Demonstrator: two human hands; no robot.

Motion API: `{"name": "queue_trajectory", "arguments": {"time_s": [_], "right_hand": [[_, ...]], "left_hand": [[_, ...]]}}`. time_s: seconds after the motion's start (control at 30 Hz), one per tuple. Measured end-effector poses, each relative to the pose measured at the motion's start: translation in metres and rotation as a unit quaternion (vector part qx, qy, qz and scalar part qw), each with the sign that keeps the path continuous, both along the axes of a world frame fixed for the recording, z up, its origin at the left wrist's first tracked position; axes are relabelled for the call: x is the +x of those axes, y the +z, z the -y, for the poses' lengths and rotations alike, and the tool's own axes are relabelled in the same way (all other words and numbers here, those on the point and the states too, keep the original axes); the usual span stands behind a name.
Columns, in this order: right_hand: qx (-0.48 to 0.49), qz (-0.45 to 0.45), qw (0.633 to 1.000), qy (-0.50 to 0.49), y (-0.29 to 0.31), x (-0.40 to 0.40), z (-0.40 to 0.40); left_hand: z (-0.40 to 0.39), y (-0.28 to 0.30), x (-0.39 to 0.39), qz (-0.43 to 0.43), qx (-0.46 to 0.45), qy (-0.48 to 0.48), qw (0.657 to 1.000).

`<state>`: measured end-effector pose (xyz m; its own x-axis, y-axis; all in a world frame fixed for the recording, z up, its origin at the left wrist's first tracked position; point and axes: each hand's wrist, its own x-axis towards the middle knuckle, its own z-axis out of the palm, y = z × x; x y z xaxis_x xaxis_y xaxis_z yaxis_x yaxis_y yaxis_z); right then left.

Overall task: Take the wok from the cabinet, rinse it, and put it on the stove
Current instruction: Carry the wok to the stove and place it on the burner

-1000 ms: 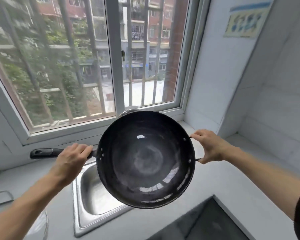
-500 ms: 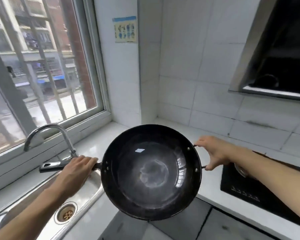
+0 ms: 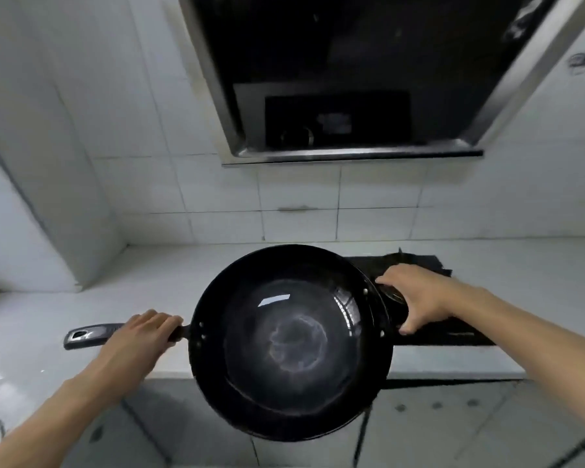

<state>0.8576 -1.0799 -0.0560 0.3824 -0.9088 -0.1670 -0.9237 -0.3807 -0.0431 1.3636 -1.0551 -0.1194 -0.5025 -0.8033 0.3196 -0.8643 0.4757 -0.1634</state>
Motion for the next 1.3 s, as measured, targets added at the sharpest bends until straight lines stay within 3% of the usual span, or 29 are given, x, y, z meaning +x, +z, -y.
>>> {"name": "queue_trajectory", "arguments": {"time_s": [0.37, 0.8, 1.03, 1.3], "right_hand": [[-0.030, 0.028, 0.981, -0.187, -0.026, -0.249, -0.072], [-0.009, 0.014, 0.942, -0.336, -0.028, -0.408, -0.080], [-0.003, 0.018, 0.925, -0.379, -0.040, -0.478, -0.057], [-0.003, 0.057, 0.935, -0.351, -0.072, -0.590, -0.010]], "left_hand": [[0.106, 0.014, -0.258, 0.020, 0.018, -0.156, 0.987], [0.250, -0.014, -0.493, 0.012, 0.025, -0.320, 0.947], [0.298, -0.021, -0.586, 0.020, 0.048, -0.356, 0.933], [0.318, -0.023, -0.678, 0.053, 0.056, -0.303, 0.950]]}}
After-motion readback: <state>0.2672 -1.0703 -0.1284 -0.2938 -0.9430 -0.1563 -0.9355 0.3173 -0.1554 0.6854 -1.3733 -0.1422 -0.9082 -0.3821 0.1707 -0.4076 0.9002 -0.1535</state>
